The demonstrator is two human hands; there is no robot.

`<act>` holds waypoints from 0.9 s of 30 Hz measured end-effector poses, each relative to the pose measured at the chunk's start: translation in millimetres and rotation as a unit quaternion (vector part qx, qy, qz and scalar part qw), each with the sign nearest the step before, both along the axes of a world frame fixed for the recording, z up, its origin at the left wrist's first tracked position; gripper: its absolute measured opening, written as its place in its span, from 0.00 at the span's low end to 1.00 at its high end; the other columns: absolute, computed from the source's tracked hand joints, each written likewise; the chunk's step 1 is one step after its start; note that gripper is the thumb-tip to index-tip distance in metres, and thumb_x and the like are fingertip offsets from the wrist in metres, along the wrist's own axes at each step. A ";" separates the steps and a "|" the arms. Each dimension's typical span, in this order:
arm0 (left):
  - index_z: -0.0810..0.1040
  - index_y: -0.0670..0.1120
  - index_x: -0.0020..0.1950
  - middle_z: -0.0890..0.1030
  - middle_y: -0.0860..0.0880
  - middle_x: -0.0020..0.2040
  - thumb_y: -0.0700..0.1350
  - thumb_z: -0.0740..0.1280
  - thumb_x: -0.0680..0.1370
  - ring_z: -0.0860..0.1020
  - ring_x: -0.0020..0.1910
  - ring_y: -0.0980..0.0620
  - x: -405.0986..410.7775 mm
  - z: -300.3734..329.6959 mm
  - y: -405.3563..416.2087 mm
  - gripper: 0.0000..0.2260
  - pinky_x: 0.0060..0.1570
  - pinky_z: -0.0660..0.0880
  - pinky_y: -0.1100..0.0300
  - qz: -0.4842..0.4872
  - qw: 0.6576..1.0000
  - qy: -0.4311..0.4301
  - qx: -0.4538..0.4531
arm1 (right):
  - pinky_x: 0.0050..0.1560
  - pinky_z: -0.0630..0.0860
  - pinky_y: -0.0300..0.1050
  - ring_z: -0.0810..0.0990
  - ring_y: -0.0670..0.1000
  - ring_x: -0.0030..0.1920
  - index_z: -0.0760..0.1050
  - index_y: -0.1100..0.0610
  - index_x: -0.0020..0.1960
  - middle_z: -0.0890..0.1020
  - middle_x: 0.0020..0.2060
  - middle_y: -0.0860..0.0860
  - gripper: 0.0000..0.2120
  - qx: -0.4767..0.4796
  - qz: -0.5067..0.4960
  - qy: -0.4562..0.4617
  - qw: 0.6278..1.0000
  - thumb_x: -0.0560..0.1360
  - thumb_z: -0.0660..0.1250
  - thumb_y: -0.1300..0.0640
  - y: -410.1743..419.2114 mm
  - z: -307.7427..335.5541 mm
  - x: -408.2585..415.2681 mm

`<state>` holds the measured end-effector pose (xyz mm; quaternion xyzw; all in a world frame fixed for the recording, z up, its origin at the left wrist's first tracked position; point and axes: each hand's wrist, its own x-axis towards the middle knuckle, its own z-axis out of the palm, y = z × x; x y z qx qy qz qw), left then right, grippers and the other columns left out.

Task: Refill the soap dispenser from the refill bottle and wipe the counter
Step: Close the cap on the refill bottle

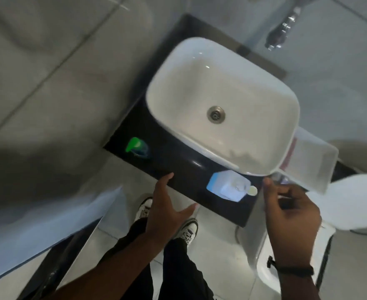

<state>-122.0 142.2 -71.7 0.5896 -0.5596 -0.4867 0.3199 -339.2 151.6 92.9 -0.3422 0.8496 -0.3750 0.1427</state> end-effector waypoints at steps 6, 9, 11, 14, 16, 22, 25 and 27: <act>0.57 0.65 0.84 0.65 0.66 0.81 0.66 0.82 0.70 0.68 0.82 0.55 -69.8 -3.8 -0.7 0.50 0.77 0.65 0.68 -0.104 0.991 0.058 -0.058 | 0.44 0.70 0.36 0.83 0.59 0.45 0.81 0.56 0.49 0.84 0.42 0.53 0.09 0.136 -0.015 0.022 0.990 0.76 0.76 0.51 33.5 -83.0 -61.5; 0.57 0.64 0.84 0.66 0.67 0.79 0.68 0.81 0.69 0.69 0.80 0.57 -95.0 -2.6 -4.8 0.50 0.75 0.66 0.70 -0.119 0.989 0.053 -0.074 | 0.54 0.71 0.43 0.80 0.60 0.57 0.79 0.58 0.61 0.82 0.57 0.58 0.17 0.196 0.040 0.013 0.980 0.74 0.78 0.56 32.2 -123.8 -72.2; 0.58 0.64 0.83 0.66 0.68 0.78 0.66 0.81 0.70 0.70 0.79 0.59 -105.3 3.0 -7.5 0.49 0.73 0.67 0.71 -0.114 0.988 0.050 -0.086 | 0.64 0.72 0.48 0.77 0.61 0.64 0.77 0.58 0.68 0.78 0.64 0.59 0.23 0.225 0.077 -0.007 0.971 0.74 0.77 0.58 26.3 -142.7 -75.4; 0.59 0.63 0.83 0.64 0.71 0.76 0.66 0.80 0.71 0.69 0.77 0.63 -112.4 8.9 -12.0 0.47 0.71 0.68 0.74 -0.109 0.987 0.032 -0.113 | 0.73 0.71 0.57 0.74 0.64 0.68 0.75 0.58 0.73 0.75 0.68 0.62 0.26 0.235 0.099 -0.015 0.967 0.76 0.75 0.62 17.4 -161.5 -77.8; 0.61 0.60 0.83 0.65 0.71 0.75 0.63 0.81 0.71 0.70 0.76 0.63 -113.5 8.7 -14.1 0.46 0.68 0.69 0.75 -0.105 0.988 0.014 -0.112 | 0.71 0.72 0.56 0.75 0.66 0.67 0.77 0.58 0.71 0.76 0.67 0.63 0.22 0.225 0.099 -0.001 0.969 0.77 0.73 0.63 12.8 -166.7 -78.9; 0.61 0.64 0.81 0.64 0.75 0.72 0.55 0.84 0.71 0.69 0.75 0.65 -113.1 2.9 -14.6 0.46 0.65 0.72 0.76 -0.108 0.987 -0.012 -0.114 | 0.53 0.70 0.40 0.80 0.60 0.55 0.80 0.59 0.58 0.81 0.54 0.59 0.11 0.176 0.102 -0.016 0.979 0.76 0.73 0.62 15.4 -150.3 -82.2; 0.59 0.69 0.79 0.64 0.76 0.72 0.59 0.82 0.71 0.69 0.75 0.66 -113.3 5.6 -16.2 0.44 0.63 0.72 0.76 -0.107 0.987 -0.012 -0.116 | 0.59 0.68 0.37 0.78 0.51 0.58 0.81 0.55 0.63 0.82 0.58 0.53 0.15 0.120 0.116 -0.023 0.986 0.77 0.74 0.60 27.2 -123.4 -77.5; 0.60 0.70 0.79 0.65 0.76 0.72 0.61 0.81 0.71 0.69 0.75 0.65 -112.7 5.0 -17.4 0.43 0.63 0.74 0.74 -0.109 0.988 -0.011 -0.108 | 0.60 0.70 0.38 0.79 0.50 0.58 0.83 0.52 0.63 0.83 0.56 0.51 0.14 0.086 0.121 -0.002 0.989 0.78 0.74 0.57 34.7 -103.1 -72.8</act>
